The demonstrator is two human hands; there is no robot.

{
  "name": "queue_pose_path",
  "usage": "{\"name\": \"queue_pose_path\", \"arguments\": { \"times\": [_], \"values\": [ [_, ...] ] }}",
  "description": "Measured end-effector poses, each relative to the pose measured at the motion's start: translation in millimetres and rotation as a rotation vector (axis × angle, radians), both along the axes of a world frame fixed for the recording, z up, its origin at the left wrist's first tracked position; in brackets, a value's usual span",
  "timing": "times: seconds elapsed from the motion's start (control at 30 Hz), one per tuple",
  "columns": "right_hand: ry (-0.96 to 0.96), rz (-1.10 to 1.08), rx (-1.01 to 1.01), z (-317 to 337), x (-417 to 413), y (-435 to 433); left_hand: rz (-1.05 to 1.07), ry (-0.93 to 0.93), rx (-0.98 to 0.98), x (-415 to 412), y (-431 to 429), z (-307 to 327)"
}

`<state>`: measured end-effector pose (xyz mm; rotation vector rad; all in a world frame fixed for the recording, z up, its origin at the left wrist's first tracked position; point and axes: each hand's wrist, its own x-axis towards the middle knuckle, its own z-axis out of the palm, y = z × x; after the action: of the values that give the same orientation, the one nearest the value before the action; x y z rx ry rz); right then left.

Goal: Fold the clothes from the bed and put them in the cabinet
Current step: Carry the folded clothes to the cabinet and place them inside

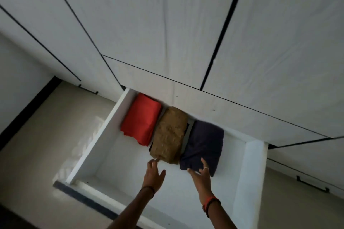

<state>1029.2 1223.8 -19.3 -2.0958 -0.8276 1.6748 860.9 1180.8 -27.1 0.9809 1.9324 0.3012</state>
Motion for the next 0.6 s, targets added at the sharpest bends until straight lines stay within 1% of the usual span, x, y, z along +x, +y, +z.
{"name": "queue_pose_path", "arguments": {
  "times": [0.07,0.13,0.3,0.43,0.6],
  "values": [
    [0.036,0.050,0.022,21.3,-18.4,-8.5,0.053,0.043,0.007,-23.6,-17.7,17.8],
    [0.071,0.132,0.044,45.7,-40.9,-15.5,0.149,0.062,0.019,-47.2,-34.7,38.6],
    [0.130,0.370,0.086,97.2,-107.1,-40.3,0.435,0.067,0.081,-103.1,-83.3,90.4],
    [0.142,0.591,0.125,126.2,-163.7,-62.7,0.712,0.071,0.151,-144.8,-131.2,119.9],
    [0.145,0.814,0.134,145.2,-227.1,-102.4,0.949,0.060,0.218,-181.8,-196.8,152.6]
  ]
}}
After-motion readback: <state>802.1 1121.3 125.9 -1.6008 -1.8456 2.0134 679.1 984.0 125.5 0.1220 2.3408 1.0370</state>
